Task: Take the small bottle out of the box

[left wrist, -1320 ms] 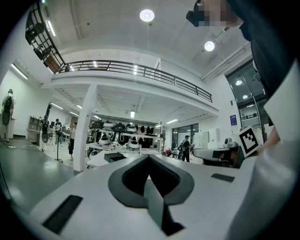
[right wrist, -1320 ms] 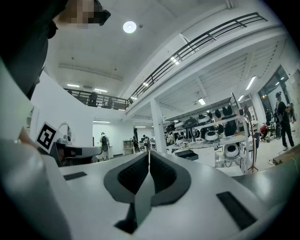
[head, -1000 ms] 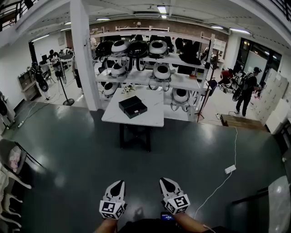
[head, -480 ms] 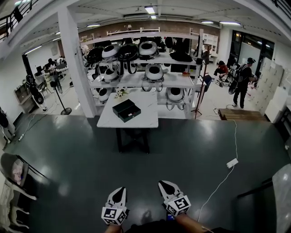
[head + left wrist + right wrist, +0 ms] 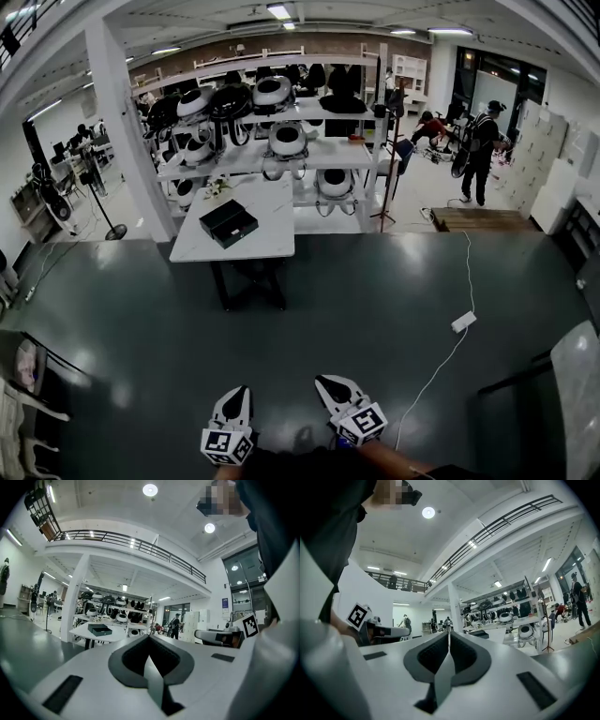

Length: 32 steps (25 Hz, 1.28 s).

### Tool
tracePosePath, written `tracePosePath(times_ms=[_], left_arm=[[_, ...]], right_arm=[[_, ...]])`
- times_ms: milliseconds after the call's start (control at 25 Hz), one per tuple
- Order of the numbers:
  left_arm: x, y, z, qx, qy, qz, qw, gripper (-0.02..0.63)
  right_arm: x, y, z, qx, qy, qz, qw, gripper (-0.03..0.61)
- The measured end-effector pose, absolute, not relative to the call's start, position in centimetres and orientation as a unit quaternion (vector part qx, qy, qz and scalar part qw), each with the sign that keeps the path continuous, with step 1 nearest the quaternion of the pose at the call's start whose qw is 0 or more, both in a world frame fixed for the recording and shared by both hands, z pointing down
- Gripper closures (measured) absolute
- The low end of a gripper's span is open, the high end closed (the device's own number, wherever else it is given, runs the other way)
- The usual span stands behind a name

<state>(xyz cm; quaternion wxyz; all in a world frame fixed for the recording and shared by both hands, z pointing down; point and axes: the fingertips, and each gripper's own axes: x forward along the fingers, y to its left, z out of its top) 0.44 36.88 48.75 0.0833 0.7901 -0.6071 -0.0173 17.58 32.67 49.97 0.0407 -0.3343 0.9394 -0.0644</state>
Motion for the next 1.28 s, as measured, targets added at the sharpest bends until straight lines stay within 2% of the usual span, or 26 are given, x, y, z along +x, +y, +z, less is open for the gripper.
tracePosePath(times_ms=[360,600,800,1280], left_arm=[[1.3,34.8,49.1,0.798,-0.596,-0.004,0.086,0.6],[-0.2,30.2,50.0,0.802,-0.59,-0.011,0.095,0.599],[-2.4,23.9,48.7,0.805,-0.588,-0.029,0.078,0.599],[-6.9,12.0,47.9,0.832,-0.55,-0.034,0.07,0.598]], right_arm=[[20.0,29.7,51.0,-0.363,0.924,-0.109,0.045,0.541],[18.7,25.9,50.3,-0.372,0.922,-0.088,0.055,0.541],[17.3,20.9,50.1,-0.376,0.923,-0.081,0.029,0.541],[11.2,8.0,45.3,-0.383,0.921,-0.029,0.057,0.541]])
